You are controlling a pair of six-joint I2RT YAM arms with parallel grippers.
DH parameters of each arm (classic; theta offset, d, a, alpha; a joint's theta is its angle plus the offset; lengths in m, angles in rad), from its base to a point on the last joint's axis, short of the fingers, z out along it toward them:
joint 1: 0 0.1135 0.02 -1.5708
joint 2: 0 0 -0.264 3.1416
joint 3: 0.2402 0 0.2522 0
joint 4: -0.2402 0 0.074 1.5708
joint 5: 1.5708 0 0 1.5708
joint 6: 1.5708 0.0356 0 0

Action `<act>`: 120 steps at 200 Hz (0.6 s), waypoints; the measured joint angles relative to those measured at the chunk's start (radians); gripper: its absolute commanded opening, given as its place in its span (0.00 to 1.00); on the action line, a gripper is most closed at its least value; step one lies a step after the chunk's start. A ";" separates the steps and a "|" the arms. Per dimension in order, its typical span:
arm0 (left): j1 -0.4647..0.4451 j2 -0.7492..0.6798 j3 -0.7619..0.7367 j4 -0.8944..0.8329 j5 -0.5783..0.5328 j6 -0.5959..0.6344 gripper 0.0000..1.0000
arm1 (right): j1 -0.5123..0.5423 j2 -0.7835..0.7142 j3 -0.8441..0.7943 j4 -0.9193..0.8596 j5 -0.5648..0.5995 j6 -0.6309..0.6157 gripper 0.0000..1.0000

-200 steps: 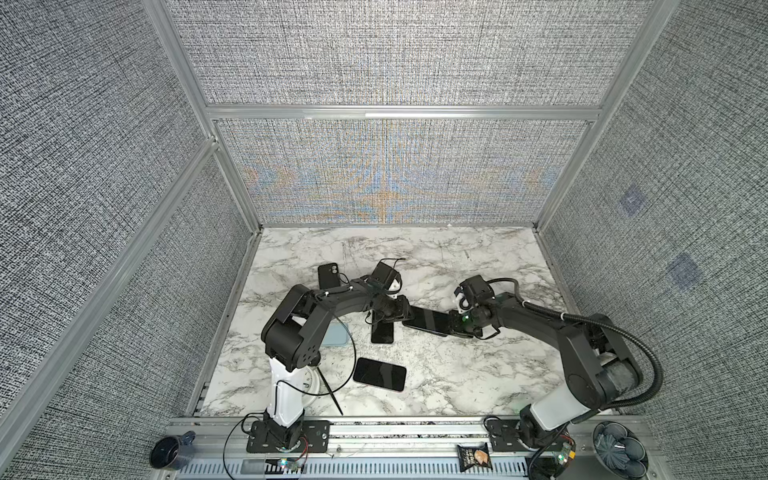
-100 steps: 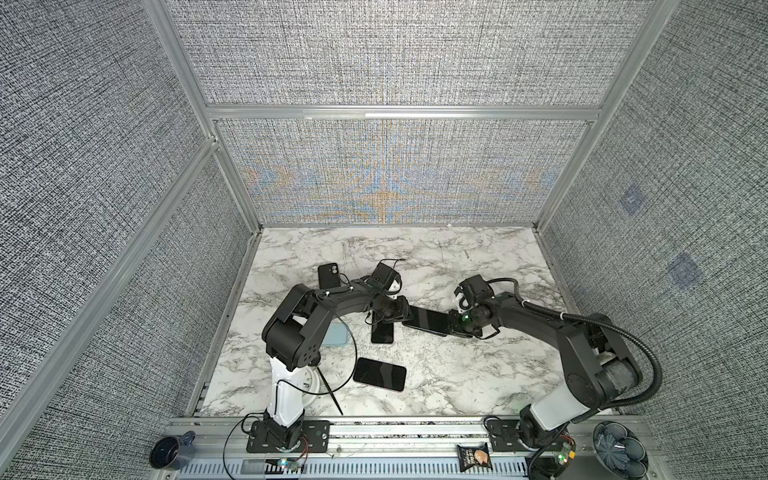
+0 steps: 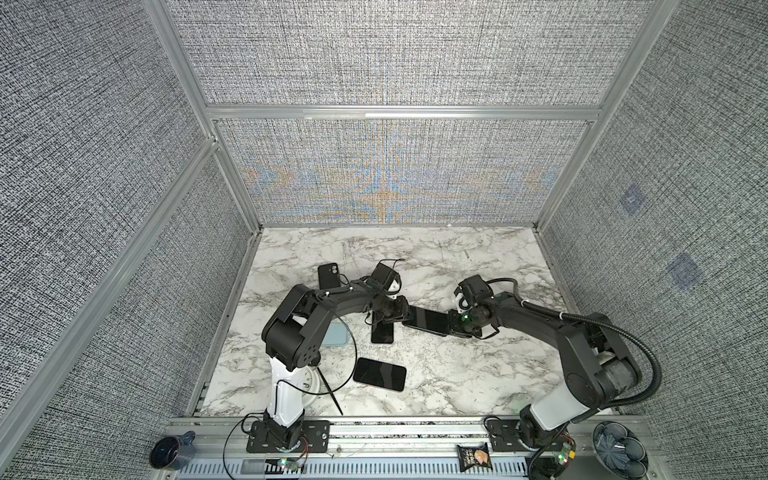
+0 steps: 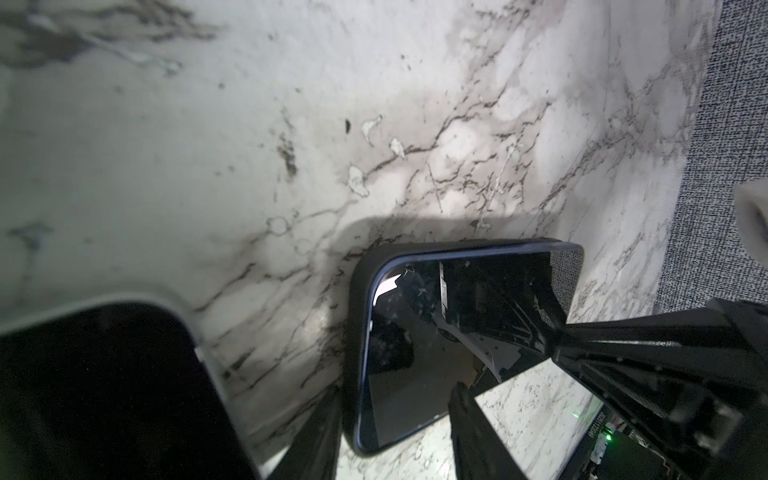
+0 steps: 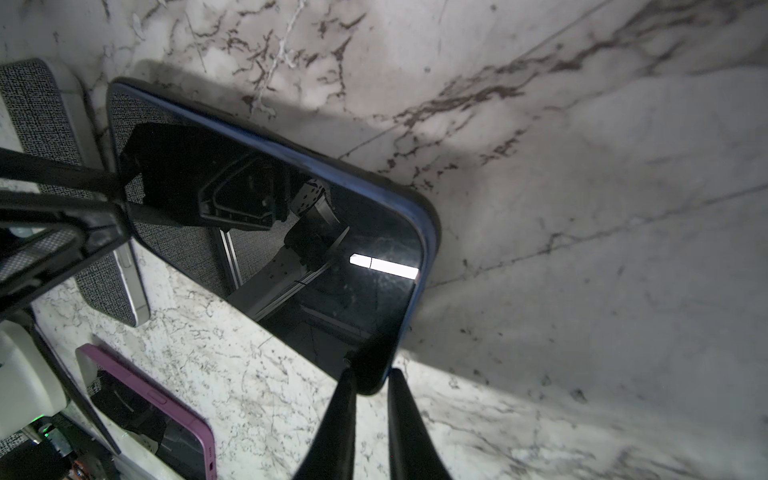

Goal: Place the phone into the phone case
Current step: 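Press the phone's edge down into the case with the right gripper fingers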

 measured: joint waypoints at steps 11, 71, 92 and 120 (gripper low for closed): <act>0.000 0.000 -0.002 0.002 0.001 -0.003 0.44 | 0.002 0.002 0.001 0.000 0.002 0.003 0.16; 0.000 0.000 -0.005 0.008 0.002 -0.004 0.44 | 0.010 0.010 0.006 -0.003 0.006 0.018 0.14; 0.000 0.000 -0.006 0.009 0.002 -0.006 0.44 | 0.011 0.015 0.006 -0.003 0.007 0.023 0.13; 0.001 0.000 -0.006 0.010 0.002 -0.006 0.44 | 0.011 0.021 0.006 -0.003 0.006 0.030 0.12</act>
